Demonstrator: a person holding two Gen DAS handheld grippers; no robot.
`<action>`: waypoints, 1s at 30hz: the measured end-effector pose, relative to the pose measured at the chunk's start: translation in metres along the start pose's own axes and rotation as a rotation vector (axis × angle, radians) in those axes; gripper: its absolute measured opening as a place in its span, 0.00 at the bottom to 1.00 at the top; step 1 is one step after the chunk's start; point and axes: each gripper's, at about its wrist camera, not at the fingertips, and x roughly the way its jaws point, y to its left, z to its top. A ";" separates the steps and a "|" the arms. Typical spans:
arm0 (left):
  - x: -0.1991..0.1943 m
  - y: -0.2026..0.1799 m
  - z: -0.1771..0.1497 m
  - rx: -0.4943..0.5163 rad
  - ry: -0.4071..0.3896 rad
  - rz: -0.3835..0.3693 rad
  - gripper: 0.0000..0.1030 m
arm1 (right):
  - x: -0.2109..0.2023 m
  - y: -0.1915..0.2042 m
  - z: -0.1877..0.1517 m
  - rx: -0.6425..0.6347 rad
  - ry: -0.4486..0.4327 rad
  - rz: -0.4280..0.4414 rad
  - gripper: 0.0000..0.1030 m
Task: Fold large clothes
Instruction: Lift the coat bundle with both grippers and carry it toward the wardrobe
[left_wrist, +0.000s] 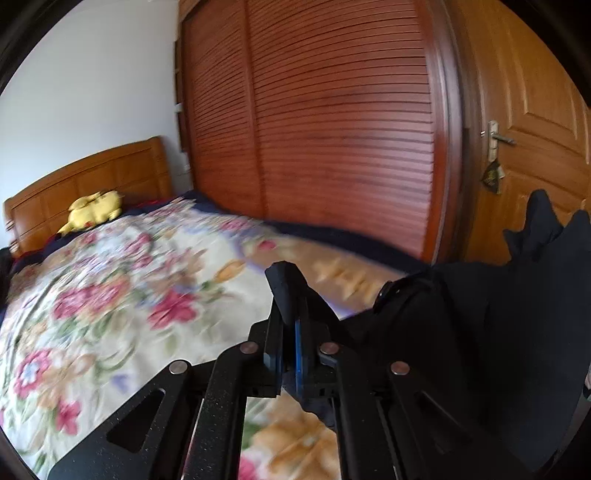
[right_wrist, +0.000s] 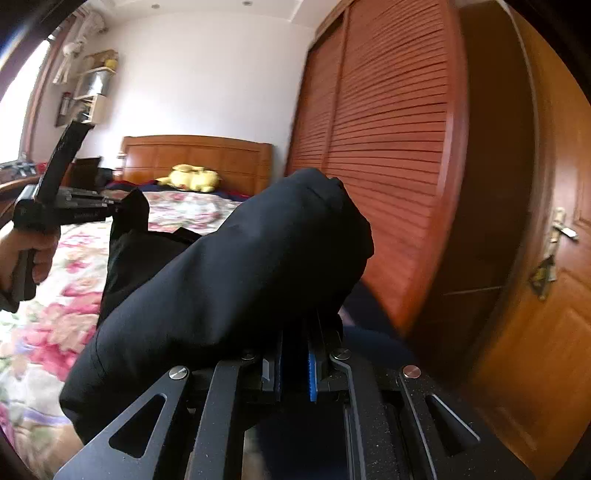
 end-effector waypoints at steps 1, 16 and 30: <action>0.006 -0.012 0.008 0.012 -0.009 -0.012 0.05 | -0.003 -0.004 -0.001 -0.004 0.004 -0.024 0.09; 0.081 -0.122 0.005 0.160 0.061 -0.020 0.08 | -0.023 -0.042 -0.059 0.142 0.145 -0.238 0.09; 0.012 -0.074 -0.027 0.104 0.088 -0.141 0.45 | -0.013 -0.044 -0.054 0.254 0.187 -0.283 0.10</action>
